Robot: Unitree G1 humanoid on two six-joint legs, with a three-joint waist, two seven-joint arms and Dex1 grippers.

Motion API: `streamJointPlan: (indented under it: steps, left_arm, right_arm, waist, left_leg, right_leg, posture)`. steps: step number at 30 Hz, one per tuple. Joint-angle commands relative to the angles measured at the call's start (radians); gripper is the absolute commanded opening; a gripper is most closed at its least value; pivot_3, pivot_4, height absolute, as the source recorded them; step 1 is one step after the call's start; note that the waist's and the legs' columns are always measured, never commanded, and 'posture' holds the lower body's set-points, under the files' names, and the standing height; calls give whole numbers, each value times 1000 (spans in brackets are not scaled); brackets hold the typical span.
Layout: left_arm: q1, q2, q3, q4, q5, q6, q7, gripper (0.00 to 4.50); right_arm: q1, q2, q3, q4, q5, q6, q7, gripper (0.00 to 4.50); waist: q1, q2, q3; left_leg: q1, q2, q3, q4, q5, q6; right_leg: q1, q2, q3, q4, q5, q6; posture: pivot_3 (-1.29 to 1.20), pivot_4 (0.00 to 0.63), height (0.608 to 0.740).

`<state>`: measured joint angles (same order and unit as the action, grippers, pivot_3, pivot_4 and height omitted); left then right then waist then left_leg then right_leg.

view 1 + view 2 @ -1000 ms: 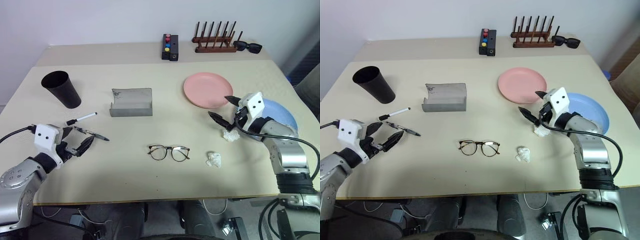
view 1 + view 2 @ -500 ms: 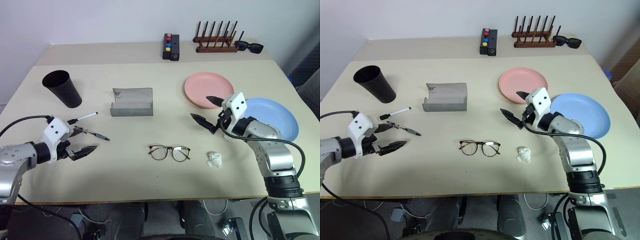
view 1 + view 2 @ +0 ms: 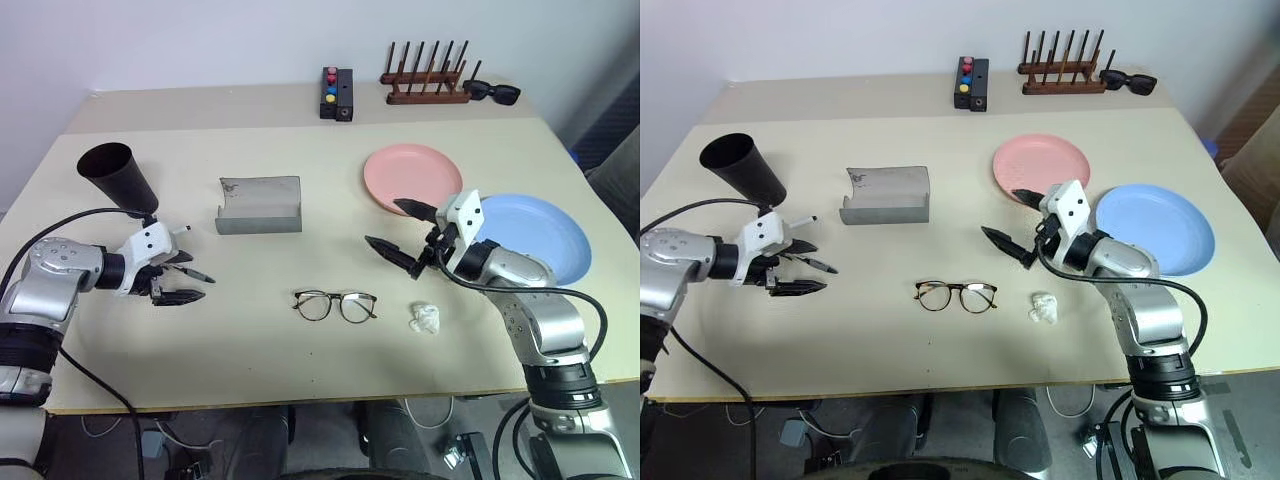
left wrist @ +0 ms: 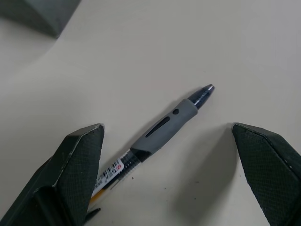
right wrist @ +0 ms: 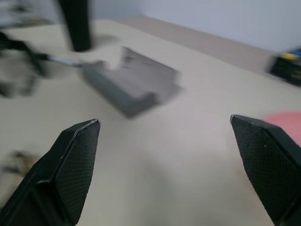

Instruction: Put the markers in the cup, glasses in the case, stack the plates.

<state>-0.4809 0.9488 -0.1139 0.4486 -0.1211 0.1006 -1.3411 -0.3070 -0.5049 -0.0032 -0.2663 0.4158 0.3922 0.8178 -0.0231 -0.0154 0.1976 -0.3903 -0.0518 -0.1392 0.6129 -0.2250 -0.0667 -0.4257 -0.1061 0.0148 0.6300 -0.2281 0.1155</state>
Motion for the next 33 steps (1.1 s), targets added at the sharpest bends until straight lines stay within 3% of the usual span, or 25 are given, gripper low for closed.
streamJointPlan:
  steps: [1,7,15,19,26,33]
  left_arm:
    - [-15,15,-36,41,44,-38,-55,3199]
    - [-20,11,-42,55,67,-68,-58,110]
    - [51,7,26,-65,-2,2,-37,22]
    - [70,-20,158,-169,-132,111,16,22]
    - [15,-111,413,-298,-263,192,316,22]
    - [-223,-188,512,-137,-78,-39,853,22]
  right_arm:
    - [-4,7,70,-111,50,39,41,4500]
    - [-37,75,152,-112,40,43,24,4500]
    - [-67,113,188,-82,27,30,22,4500]
    - [-101,139,229,-43,-7,8,24,4500]
    - [-153,223,270,50,-97,-74,-33,4500]
    - [-178,285,274,85,-101,-95,-46,4500]
  waist:
    - [-1,0,0]
    - [0,0,0]
    - [-8,0,0]
    - [-18,0,0]
    - [-20,-2,0]
    - [-17,-4,-1]
  left_leg:
    - [0,0,0,0,0,0]
    - [0,0,0,0,0,0]
    - [0,0,0,0,0,0]
    - [0,0,-1,0,0,0]
    - [0,2,-2,0,0,0]
    - [0,2,-2,1,0,-1]
  right_leg:
    - [0,0,0,0,0,0]
    - [0,0,0,0,0,0]
    - [0,1,1,0,0,0]
    - [0,1,1,0,0,0]
    - [0,3,0,1,2,3]
    - [-1,3,1,0,4,3]
  posture:
    - [0,150,739]
    - [0,150,739]
    - [0,150,739]
    - [0,150,739]
    - [0,150,739]
    - [0,150,739]
